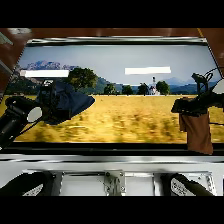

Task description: Fold the shirts.

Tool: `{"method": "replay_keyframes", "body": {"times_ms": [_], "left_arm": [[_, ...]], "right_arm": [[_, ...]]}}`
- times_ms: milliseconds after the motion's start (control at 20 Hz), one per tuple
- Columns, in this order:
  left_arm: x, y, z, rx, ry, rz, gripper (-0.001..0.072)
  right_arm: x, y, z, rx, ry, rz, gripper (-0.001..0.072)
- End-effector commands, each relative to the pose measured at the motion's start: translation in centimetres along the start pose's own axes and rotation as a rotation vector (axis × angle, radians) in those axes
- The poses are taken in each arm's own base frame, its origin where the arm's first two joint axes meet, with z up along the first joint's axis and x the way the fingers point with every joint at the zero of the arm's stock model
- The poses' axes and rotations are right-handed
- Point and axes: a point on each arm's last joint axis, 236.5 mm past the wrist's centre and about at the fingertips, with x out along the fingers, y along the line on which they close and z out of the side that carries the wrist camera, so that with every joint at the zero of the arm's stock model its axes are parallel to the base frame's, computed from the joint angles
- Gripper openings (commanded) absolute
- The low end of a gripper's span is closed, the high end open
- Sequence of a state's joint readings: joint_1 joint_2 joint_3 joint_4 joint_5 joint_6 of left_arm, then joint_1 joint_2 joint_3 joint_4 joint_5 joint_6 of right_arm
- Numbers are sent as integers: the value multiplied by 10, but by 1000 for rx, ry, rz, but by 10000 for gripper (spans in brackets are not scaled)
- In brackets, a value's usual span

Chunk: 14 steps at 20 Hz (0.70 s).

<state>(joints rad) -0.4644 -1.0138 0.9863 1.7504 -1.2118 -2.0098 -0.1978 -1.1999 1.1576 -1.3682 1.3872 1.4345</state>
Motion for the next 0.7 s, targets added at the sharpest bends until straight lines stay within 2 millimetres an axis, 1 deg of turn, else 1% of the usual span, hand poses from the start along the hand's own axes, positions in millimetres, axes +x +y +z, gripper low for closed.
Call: {"method": "replay_keyframes", "body": {"times_ms": [0,200,450,550,650], "left_arm": [[0,0,0,-1,1,1,38],[0,0,0,-1,1,1,38],[0,-1,2,-4,-7,-4,38],[0,-9,20,-4,-81,-38,38],[-1,-19,40,-3,-164,-77,39]], "right_arm": [[0,0,0,0,-1,0,618],[0,2,1,6,-4,9,618],[-2,32,6,36,-22,134,618],[-3,37,7,40,-26,157,618],[-3,37,11,42,-46,158,618]]}}
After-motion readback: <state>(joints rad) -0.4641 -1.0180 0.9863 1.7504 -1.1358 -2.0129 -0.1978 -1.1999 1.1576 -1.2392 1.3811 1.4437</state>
